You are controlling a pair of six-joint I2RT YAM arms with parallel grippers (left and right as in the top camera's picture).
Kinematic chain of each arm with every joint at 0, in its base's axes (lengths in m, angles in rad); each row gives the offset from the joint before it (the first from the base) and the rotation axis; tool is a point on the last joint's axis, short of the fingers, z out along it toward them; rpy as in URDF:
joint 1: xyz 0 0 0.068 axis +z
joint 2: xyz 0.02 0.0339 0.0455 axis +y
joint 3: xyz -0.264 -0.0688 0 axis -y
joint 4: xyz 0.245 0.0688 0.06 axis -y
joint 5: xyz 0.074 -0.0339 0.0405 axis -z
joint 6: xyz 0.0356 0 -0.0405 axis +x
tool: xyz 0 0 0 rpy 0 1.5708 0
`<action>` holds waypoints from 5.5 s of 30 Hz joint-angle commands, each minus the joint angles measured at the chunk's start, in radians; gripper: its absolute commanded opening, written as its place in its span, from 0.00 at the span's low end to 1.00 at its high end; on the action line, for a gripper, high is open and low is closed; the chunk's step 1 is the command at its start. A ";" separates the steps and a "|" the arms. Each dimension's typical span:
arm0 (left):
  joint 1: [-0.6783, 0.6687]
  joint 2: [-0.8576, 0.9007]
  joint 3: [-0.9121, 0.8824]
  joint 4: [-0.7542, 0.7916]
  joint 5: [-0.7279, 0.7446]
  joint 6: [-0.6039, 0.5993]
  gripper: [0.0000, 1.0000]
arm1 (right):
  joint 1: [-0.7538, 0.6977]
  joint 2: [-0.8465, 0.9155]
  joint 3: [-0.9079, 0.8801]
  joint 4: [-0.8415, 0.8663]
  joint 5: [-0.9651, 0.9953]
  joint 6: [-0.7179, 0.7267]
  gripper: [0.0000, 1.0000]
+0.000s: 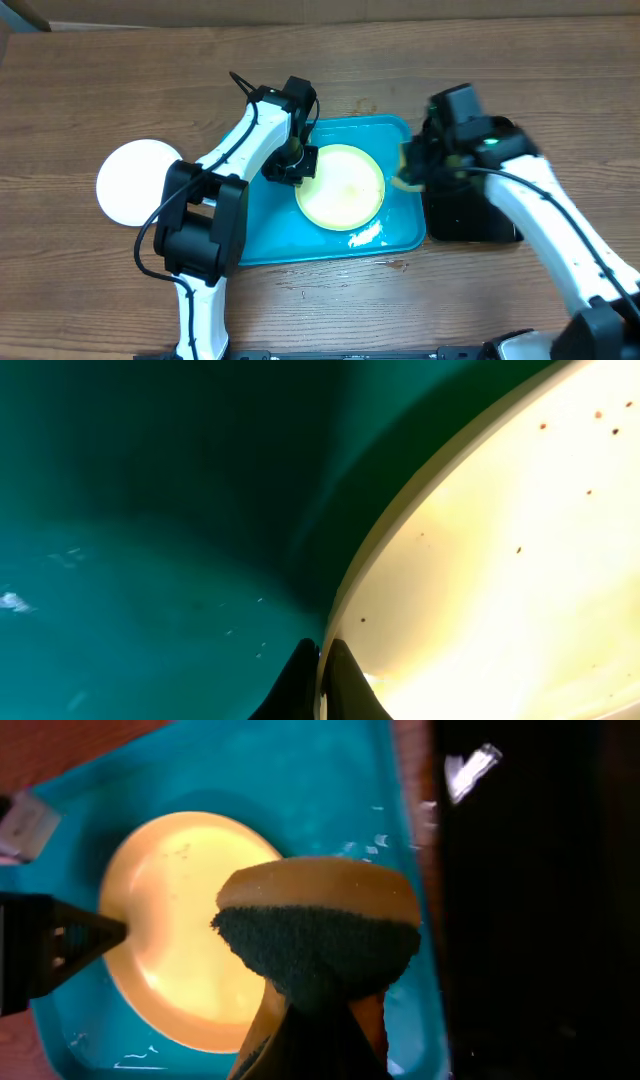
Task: Clean dirty plates on tray and stack at the side
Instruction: 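Move the sponge back over the black tray with the right gripper, then lift the yellow plate with the left gripper and tilt it up, then carry the yellow plate left and lower it onto the white plates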
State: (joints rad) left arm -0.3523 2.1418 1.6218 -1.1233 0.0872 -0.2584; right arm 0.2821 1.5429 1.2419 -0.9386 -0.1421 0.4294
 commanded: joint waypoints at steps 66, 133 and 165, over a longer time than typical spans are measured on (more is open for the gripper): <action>-0.421 -0.344 -0.016 -0.103 -1.355 -0.351 0.04 | -0.272 0.022 -0.119 -0.008 0.080 -0.299 0.05; 0.600 -0.555 -0.017 -0.141 -0.257 -0.111 0.04 | -0.272 0.022 -0.119 -0.005 0.076 -0.300 0.05; 0.890 -0.179 -0.013 -0.072 -0.195 -0.110 0.54 | -0.272 0.022 -0.119 -0.004 0.073 -0.301 0.05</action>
State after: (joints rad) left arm 0.5327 1.9728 1.6020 -1.1892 -0.1635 -0.3817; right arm 0.0097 1.5665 1.1233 -0.9504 -0.0711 0.1326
